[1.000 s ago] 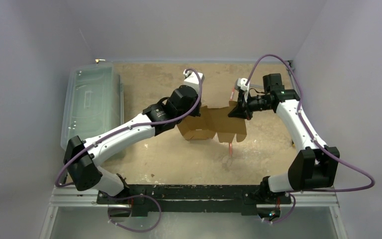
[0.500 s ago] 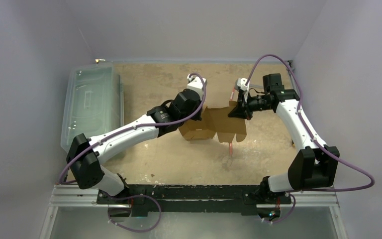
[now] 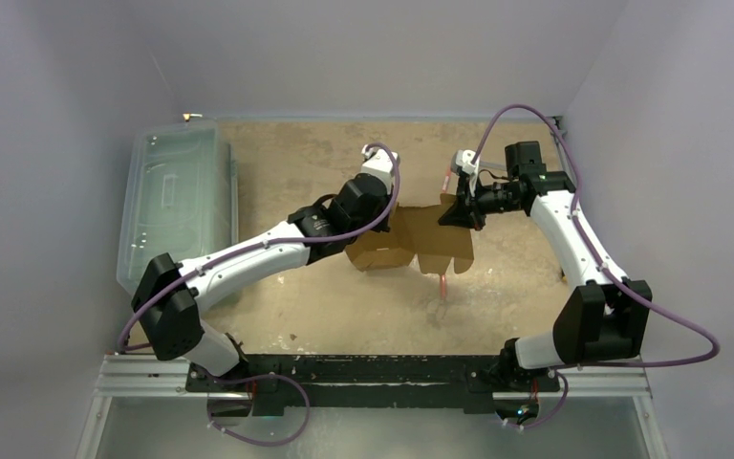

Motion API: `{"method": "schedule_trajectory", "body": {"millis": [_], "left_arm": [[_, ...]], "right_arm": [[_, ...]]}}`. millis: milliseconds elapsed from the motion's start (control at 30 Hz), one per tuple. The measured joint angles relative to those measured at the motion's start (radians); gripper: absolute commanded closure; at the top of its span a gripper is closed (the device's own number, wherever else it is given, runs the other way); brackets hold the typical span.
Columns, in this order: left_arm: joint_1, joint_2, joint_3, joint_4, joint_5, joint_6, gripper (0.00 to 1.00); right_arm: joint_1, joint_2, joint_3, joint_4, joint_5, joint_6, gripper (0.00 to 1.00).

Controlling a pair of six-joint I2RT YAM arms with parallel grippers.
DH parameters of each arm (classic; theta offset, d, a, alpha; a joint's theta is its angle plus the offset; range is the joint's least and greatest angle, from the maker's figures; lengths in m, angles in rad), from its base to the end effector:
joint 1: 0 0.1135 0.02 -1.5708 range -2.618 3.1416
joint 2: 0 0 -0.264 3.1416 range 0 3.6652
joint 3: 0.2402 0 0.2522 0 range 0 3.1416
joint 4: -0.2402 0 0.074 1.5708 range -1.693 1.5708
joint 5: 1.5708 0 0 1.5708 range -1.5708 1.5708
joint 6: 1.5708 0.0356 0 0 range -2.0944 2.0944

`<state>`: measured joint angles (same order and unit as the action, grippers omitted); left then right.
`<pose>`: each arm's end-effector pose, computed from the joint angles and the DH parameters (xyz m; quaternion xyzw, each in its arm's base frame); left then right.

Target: Fold the paper box

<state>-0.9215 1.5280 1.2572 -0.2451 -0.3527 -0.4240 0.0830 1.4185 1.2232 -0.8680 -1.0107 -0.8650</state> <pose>0.2240 -0.2747 0.3166 0.1239 0.8462 -0.1902 0.4820 0.2736 0.0530 0.3046 -0.4947 0.6981 0.3495 0.3817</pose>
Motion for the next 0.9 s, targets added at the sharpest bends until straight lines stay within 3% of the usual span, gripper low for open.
{"method": "schedule_trajectory", "body": {"millis": [367,500,667,900], "left_arm": [[0.0,-0.011,-0.037,0.056,0.041,0.009,1.0],[0.0,-0.102,-0.102,0.055,0.13,0.029,0.76],[-0.002,-0.366,-0.207,0.073,0.231,0.06,0.45],[0.0,-0.741,-0.366,0.128,0.161,0.109,0.07]], "right_arm": [[0.0,0.0,0.0,0.001,0.005,0.0,1.0],[0.0,0.0,0.0,0.009,0.019,0.001,1.0],[0.0,0.0,0.0,0.011,0.03,-0.003,1.0],[0.0,-0.012,0.002,-0.019,0.033,-0.068,1.0]]}}
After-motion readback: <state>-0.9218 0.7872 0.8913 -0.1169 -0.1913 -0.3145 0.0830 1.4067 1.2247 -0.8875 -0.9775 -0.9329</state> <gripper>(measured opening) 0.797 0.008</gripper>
